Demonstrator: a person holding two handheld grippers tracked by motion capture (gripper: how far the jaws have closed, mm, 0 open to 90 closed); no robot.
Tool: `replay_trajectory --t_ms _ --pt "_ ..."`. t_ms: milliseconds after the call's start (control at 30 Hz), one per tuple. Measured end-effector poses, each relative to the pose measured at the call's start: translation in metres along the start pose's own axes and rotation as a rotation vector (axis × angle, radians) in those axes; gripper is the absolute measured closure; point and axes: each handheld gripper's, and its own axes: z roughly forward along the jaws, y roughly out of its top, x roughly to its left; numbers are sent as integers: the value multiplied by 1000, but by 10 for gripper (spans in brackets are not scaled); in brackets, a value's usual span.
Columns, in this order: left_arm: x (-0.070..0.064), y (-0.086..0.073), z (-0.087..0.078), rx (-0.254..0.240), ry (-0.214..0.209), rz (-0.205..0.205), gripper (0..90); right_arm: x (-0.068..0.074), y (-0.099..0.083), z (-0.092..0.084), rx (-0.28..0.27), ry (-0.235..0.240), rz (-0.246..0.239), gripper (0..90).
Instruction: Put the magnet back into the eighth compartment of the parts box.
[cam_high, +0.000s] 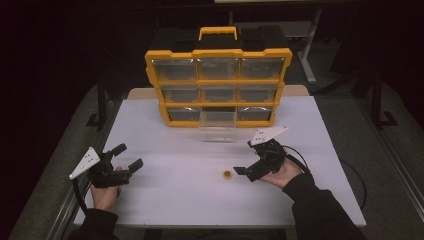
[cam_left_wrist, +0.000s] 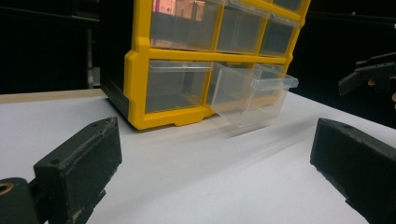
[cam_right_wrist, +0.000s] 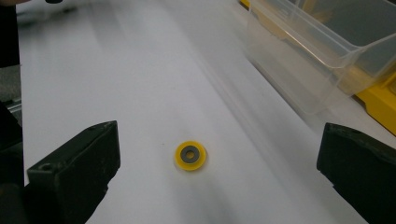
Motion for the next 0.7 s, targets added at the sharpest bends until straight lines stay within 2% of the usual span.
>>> replay_trajectory --t_ms 300,700 --pt "1 0 0 0 0 -1 18 1 1 14 55 27 -11 0" --pt "1 0 0 -3 -4 -6 18 7 4 29 103 55 -34 0"
